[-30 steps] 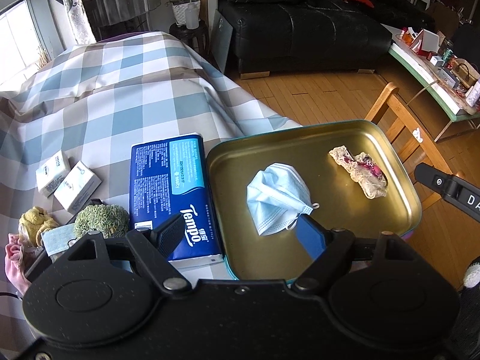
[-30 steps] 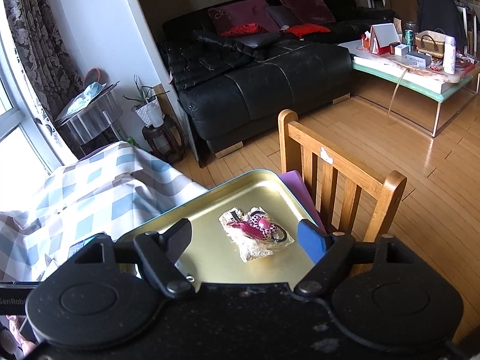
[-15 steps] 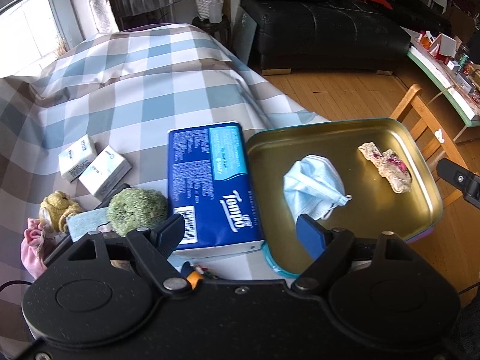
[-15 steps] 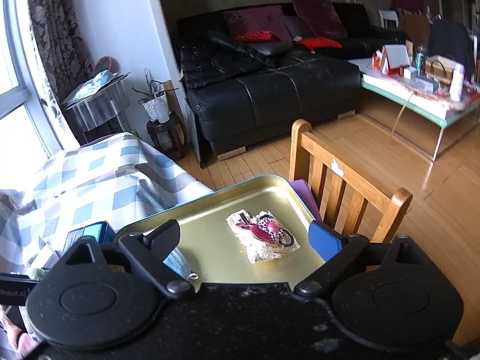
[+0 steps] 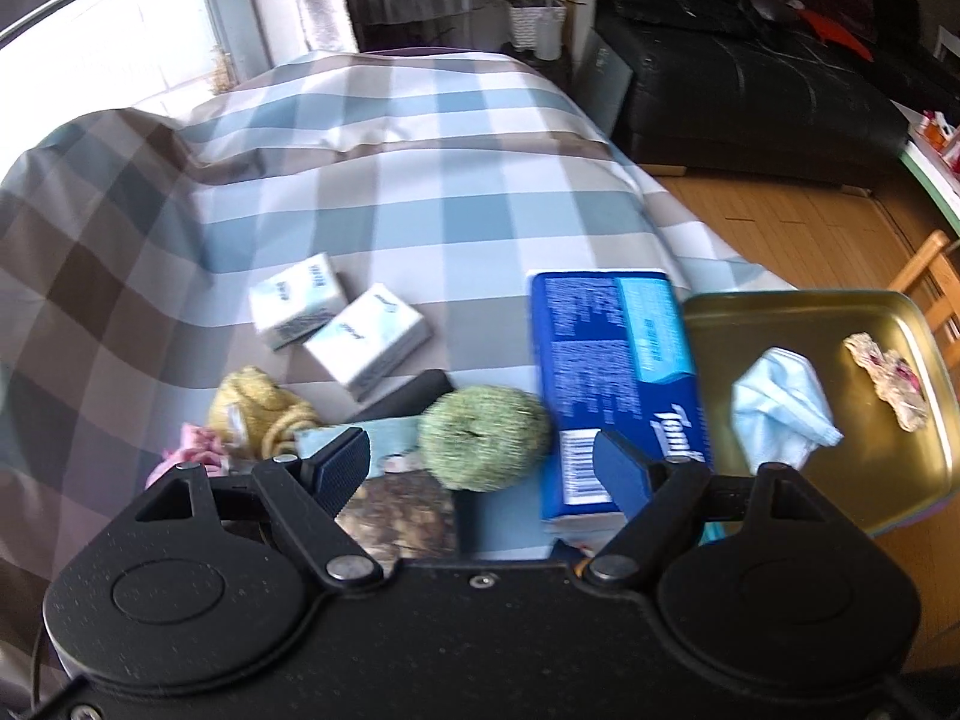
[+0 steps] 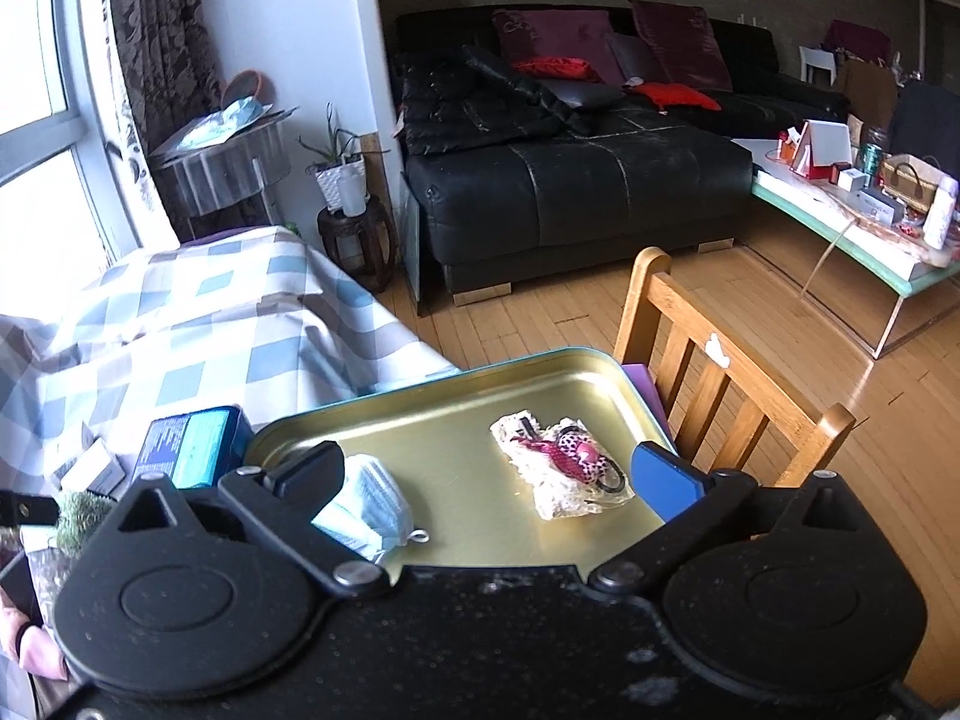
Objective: Organize soft objects
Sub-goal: 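Withdraw both grippers from the tray back toward the soft items, then grasp the pink fleece pouch with the left gripper while the right gripper grasps the orange plush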
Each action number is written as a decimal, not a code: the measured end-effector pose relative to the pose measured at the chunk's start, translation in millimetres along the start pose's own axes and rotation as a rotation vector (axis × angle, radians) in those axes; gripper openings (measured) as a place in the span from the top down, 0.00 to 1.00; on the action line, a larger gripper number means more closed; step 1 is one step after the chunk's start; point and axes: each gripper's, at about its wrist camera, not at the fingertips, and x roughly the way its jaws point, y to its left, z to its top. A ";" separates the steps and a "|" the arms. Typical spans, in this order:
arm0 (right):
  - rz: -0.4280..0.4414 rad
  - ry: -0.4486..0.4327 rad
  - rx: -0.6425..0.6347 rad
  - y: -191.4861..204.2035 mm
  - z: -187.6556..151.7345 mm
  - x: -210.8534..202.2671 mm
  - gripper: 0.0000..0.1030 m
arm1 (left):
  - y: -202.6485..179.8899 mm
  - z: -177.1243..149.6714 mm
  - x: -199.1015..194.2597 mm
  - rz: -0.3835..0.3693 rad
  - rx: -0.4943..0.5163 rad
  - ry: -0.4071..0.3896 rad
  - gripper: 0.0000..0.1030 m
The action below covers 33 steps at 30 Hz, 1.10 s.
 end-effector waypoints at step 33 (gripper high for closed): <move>0.355 0.242 -0.375 153.0 10.6 19.4 0.01 | 137.9 5.1 54.2 0.127 -0.242 0.002 0.24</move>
